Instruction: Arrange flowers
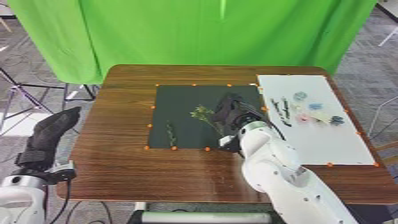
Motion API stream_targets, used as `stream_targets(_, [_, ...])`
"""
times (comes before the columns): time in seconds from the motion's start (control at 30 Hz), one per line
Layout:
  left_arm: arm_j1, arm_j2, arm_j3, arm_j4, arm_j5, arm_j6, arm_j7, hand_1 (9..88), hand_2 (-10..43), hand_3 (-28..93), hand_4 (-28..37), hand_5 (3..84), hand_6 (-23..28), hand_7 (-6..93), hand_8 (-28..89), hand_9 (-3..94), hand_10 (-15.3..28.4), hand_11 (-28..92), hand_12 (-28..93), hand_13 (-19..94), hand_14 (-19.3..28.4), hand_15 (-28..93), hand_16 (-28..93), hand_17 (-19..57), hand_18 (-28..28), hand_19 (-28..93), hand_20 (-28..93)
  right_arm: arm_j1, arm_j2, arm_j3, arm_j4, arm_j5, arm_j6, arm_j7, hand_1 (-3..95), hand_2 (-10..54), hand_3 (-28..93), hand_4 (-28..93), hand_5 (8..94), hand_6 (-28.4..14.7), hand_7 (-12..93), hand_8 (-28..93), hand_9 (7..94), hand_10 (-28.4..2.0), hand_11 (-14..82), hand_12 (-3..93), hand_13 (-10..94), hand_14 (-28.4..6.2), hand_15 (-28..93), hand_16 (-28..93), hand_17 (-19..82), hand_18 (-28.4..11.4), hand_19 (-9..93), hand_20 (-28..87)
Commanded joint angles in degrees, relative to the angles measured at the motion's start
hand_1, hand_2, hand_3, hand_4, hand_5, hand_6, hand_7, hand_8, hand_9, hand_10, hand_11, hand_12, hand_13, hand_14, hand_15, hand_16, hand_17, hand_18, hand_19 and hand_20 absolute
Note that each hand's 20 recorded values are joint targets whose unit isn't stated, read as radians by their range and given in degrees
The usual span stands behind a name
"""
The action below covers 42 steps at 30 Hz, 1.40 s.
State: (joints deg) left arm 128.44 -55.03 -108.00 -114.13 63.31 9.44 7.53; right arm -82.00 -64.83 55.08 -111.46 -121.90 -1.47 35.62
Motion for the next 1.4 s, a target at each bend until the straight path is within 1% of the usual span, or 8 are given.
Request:
stream_targets(0.03, [0.6, 0.15, -0.26, -0.35, 0.07, -0.55, -0.19, 20.7, 3.0, 63, -28.3, 38.9, 2.9, 13.7, -8, 35.3, 12.5, 14, 8, 28, 15.5, 7, 0, 2.8, 8.0, 2, 11, 0.1, -0.4, -0.9, 1.0, -2.2, -0.3, 0.2, 63.7, -9.5, 48, -10, 85.2, -3.7, 19, 18, 93.7, -11.5, 28.7, 25.8, 94, 1.1, 69, 19, 71, -10.1, 93, 51])
stream_targets(0.1, [0.4, 0.23, -0.23, -0.24, 0.14, -0.62, -0.22, 20.7, 3.0, 63, -28.3, 38.9, 3.0, 13.6, -8, 35.3, 12.5, 14, 8, 28, 15.5, 7, 0, 2.8, 8.0, 2, 11, 0.5, -0.5, -1.1, 1.2, -2.0, -0.4, 0.4, 63.8, -9.5, 48, -10, 85.5, -3.6, 20, 18, 93.7, -11.5, 29.2, 25.5, 94, 1.0, 69, 19, 72, -10.1, 93, 51])
stream_targets(0.43, [1.0, 0.27, -0.56, -0.68, 0.08, -0.61, -0.21, 20.9, 2.8, 63, -28.3, 38.8, 2.9, 13.7, -8, 35.2, 12.4, 13, 8, 28, 15.5, 7, 0, 2.8, 8.0, 2, 11, 0.8, -2.0, -1.4, 1.9, -1.8, -1.4, 1.3, 63.8, -9.5, 47, -10, 85.8, -3.5, 21, 18, 93.7, -11.6, 32.4, 22.9, 94, 1.0, 69, 19, 72, -10.0, 93, 51])
stream_targets(0.67, [0.9, 0.40, -0.51, -0.58, 0.01, -0.68, -0.14, 20.9, 2.9, 63, -28.3, 38.8, 2.9, 13.6, -8, 35.2, 12.5, 13, 8, 28, 15.6, 6, 0, 2.8, 8.0, 2, 11, 0.0, -4.0, -1.7, 2.5, -0.6, -1.6, 1.4, 64.0, -9.5, 45, -10, 85.8, -3.6, 22, 18, 93.7, -11.8, 32.8, 22.3, 94, 1.1, 69, 18, 72, -9.9, 93, 51])
stream_targets(0.87, [0.9, 0.27, -0.50, -0.59, 0.14, -1.13, -0.38, 20.8, 2.9, 63, -28.3, 38.8, 3.0, 13.7, -8, 35.2, 12.4, 13, 8, 28, 15.5, 6, 0, 2.8, 8.0, 2, 11, -0.4, -5.4, -1.6, 3.5, 2.7, -0.7, 1.0, 64.2, -9.5, 45, -9, 85.9, -3.7, 22, 18, 93.7, -11.8, 32.9, 22.2, 94, 1.2, 69, 18, 72, -9.7, 93, 51])
stream_targets(1.0, [1.0, 0.27, -0.48, -0.68, 0.10, -1.08, -0.38, 20.7, 2.9, 63, -28.3, 38.8, 2.9, 13.7, -8, 35.2, 12.5, 13, 8, 28, 15.5, 6, 0, 2.7, 8.1, 2, 11, -0.3, -6.1, -1.6, 3.9, 4.8, 0.4, 0.7, 64.1, -9.5, 45, -9, 85.6, -3.7, 22, 18, 93.7, -11.8, 32.8, 22.2, 94, 1.1, 69, 18, 72, -9.7, 93, 50])
stream_targets(1.13, [0.4, 0.43, -0.11, -0.44, 0.13, -1.39, -0.53, 20.8, 2.9, 63, -28.3, 38.7, 3.0, 13.6, -8, 35.2, 12.5, 13, 8, 28, 15.5, 6, 0, 2.7, 8.1, 2, 11, -0.1, -6.7, -1.3, 4.2, 6.9, 1.3, 0.7, 64.2, -9.5, 45, -9, 85.6, -3.8, 22, 18, 93.7, -11.8, 32.8, 22.2, 94, 1.1, 69, 18, 72, -9.4, 93, 50])
stream_targets(1.4, [0.5, 0.19, 0.01, -0.45, 0.16, -1.82, -0.76, 20.8, 2.9, 63, -28.3, 38.7, 3.0, 13.6, -8, 35.2, 12.5, 13, 8, 28, 15.5, 6, 0, 2.7, 8.1, 2, 11, -0.1, -7.1, -1.2, 5.9, 7.0, 2.5, 0.5, 63.9, -9.5, 45, -8, 85.4, -3.9, 22, 18, 93.7, -11.8, 32.7, 22.2, 94, 1.0, 68, 18, 72, -9.4, 93, 49])
